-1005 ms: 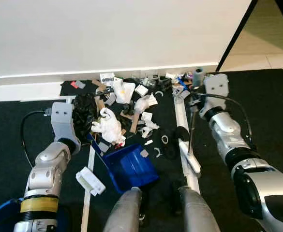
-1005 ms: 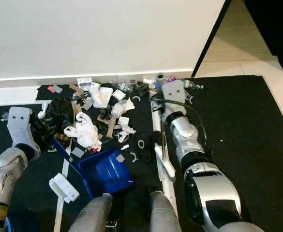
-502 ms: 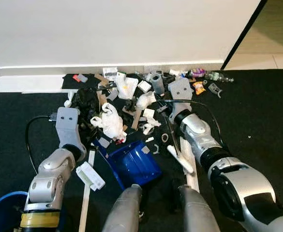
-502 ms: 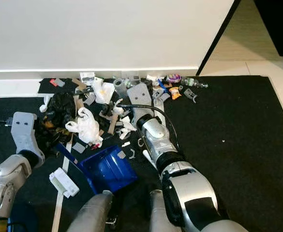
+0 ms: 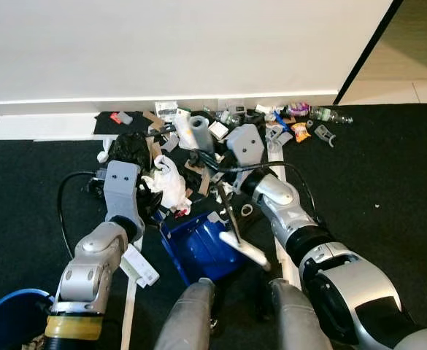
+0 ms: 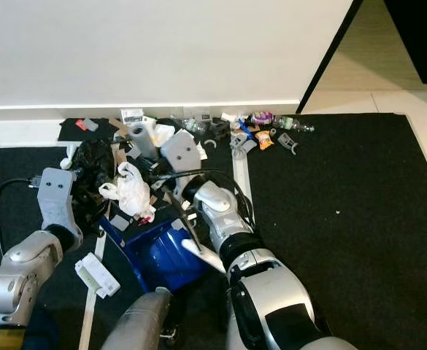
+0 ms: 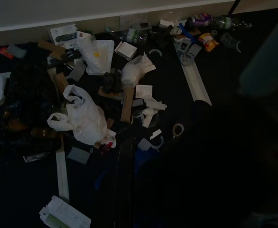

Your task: Sweep floor

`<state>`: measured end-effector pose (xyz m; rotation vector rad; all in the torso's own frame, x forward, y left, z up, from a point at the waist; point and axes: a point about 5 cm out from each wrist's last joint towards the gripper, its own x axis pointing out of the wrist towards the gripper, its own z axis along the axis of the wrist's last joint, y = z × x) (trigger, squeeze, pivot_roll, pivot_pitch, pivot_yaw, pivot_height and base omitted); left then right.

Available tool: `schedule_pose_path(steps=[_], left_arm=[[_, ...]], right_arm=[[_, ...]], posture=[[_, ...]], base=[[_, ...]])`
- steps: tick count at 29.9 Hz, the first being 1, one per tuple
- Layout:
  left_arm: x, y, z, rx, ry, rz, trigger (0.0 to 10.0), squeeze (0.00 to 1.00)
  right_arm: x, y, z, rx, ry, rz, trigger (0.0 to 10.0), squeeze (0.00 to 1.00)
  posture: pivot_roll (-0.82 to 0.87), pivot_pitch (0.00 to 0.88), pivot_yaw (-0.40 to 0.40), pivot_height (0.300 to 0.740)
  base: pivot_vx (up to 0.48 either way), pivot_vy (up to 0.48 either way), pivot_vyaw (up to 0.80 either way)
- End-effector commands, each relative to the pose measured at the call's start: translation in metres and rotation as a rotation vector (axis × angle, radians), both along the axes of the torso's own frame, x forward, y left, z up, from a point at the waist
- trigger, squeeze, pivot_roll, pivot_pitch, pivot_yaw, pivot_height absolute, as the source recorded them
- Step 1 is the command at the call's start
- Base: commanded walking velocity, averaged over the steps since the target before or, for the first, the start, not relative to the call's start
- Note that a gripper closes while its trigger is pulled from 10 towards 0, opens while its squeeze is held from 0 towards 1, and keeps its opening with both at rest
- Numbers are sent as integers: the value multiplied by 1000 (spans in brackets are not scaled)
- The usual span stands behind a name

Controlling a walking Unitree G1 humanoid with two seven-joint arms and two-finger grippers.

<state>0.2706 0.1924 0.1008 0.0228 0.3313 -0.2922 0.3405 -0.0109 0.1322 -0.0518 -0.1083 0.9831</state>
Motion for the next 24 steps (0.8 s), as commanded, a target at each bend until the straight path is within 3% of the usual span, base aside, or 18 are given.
schedule_pose_path(steps=[1,7,8,9,11,14,15,19,20,24], left_arm=[[-5,-28,-16,-109,66,-104,10000,0],[-1,-26,-15,-106,58,-95,10000,0],[-1,-26,-14,-104,58,-94,10000,0],[-1,-26,-14,-104,58,-94,10000,0],[0,-23,-14,-100,56,-91,10000,0],[1,-22,-13,-98,55,-89,10000,0],[1,-20,-13,-94,54,-88,10000,0],[2,-19,-12,-92,53,-87,10000,0],[3,-18,-11,-90,51,-85,10000,0],[2,-16,-10,-85,47,-79,10000,0]], right_arm=[[-29,32,-9,138,38,91,10000,0],[-18,7,12,138,-76,57,10000,0],[-10,-8,20,112,-130,8,10000,0],[-10,-8,20,112,-130,8,10000,0],[8,-40,27,28,-193,-124,10000,0],[14,-52,27,-9,-202,-180,10000,0],[19,-62,23,-67,-200,-241,10000,0],[22,-68,20,-106,-201,-287,10000,0],[26,-77,20,-156,-214,-344,10000,0],[35,-96,26,-207,-226,-447,10000,0]], posture=[[125,271,-4,740],[114,269,-7,740],[107,271,-7,740],[107,271,-7,740],[103,273,-2,740],[104,274,0,740],[112,274,4,740],[117,274,5,740],[124,275,6,740],[126,275,6,740]], base=[[0,0,0],[0,0,0],[0,0,0],[0,0,0],[0,0,0],[0,0,0],[0,0,0],[0,0,0],[0,0,0],[0,0,0]])
